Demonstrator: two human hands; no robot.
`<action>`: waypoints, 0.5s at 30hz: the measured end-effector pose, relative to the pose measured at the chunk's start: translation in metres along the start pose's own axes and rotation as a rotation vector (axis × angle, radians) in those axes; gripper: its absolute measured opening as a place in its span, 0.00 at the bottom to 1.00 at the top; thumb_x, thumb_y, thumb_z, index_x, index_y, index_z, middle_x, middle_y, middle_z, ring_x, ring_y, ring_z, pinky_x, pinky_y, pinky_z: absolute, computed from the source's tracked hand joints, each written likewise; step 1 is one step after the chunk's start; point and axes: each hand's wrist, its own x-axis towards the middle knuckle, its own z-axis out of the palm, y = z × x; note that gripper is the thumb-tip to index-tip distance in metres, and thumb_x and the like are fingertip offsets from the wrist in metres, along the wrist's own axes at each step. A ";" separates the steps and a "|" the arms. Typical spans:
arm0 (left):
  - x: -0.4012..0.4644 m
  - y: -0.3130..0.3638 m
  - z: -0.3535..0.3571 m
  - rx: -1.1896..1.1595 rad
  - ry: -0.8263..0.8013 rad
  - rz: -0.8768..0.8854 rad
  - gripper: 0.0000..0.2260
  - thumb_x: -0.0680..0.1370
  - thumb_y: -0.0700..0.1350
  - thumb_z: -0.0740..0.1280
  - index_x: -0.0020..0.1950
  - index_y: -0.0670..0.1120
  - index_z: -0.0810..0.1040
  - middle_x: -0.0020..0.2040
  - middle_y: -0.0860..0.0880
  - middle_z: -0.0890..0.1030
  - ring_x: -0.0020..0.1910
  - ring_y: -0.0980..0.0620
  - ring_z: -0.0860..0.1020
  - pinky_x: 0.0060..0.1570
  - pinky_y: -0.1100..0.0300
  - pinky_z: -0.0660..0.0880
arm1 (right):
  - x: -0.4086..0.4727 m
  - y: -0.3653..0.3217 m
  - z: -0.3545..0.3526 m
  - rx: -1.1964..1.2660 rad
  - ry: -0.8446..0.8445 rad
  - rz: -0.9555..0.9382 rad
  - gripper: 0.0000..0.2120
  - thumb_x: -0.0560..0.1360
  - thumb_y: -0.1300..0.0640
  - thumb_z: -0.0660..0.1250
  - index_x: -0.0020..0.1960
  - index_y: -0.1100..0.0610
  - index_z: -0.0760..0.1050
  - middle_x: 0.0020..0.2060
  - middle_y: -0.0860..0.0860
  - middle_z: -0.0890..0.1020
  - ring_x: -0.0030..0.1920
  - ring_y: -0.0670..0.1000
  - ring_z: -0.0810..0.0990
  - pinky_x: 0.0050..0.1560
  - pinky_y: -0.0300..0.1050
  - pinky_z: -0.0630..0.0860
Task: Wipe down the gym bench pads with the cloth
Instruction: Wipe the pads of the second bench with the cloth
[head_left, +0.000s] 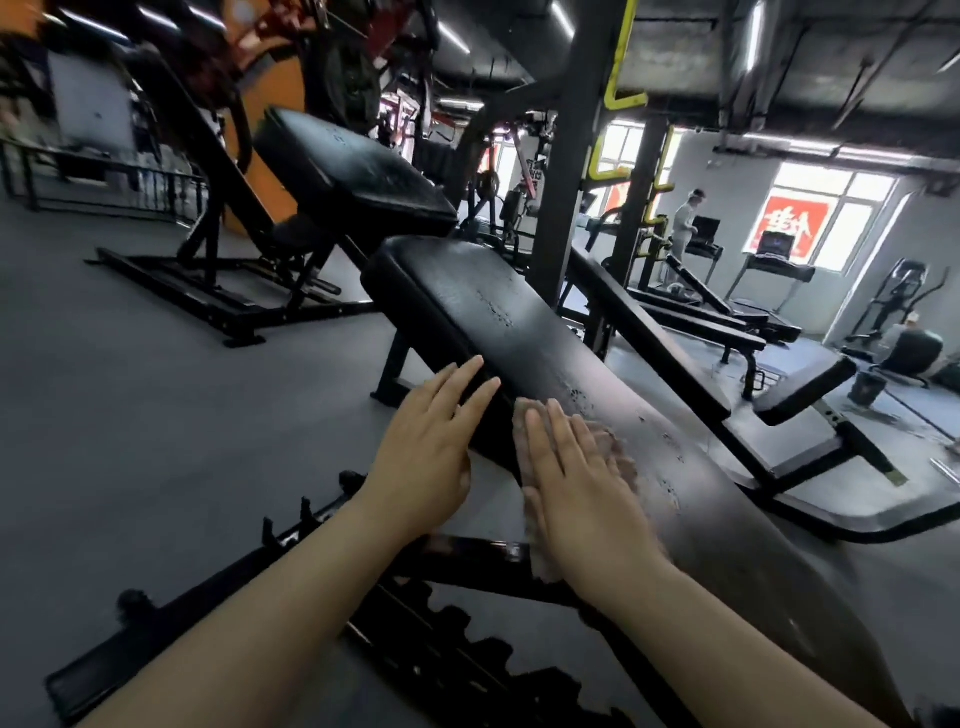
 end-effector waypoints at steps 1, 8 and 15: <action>0.007 -0.010 -0.004 -0.020 0.022 -0.059 0.29 0.67 0.39 0.57 0.69 0.40 0.69 0.71 0.41 0.67 0.68 0.40 0.66 0.63 0.46 0.67 | 0.018 -0.007 -0.003 0.005 0.030 -0.014 0.30 0.73 0.51 0.51 0.73 0.62 0.60 0.68 0.60 0.71 0.64 0.61 0.75 0.58 0.56 0.74; 0.053 -0.074 -0.034 -0.149 0.279 -0.309 0.25 0.74 0.31 0.54 0.71 0.42 0.67 0.74 0.46 0.62 0.72 0.48 0.59 0.67 0.66 0.50 | 0.131 -0.053 -0.025 0.077 0.033 -0.219 0.34 0.83 0.51 0.49 0.69 0.53 0.23 0.76 0.54 0.34 0.76 0.57 0.36 0.74 0.52 0.38; 0.079 -0.113 -0.050 -0.238 0.281 -0.425 0.28 0.71 0.25 0.56 0.70 0.39 0.67 0.72 0.45 0.64 0.72 0.49 0.60 0.69 0.64 0.55 | 0.201 -0.095 -0.045 0.163 -0.045 -0.233 0.37 0.80 0.52 0.58 0.77 0.50 0.35 0.77 0.52 0.38 0.76 0.58 0.38 0.74 0.59 0.44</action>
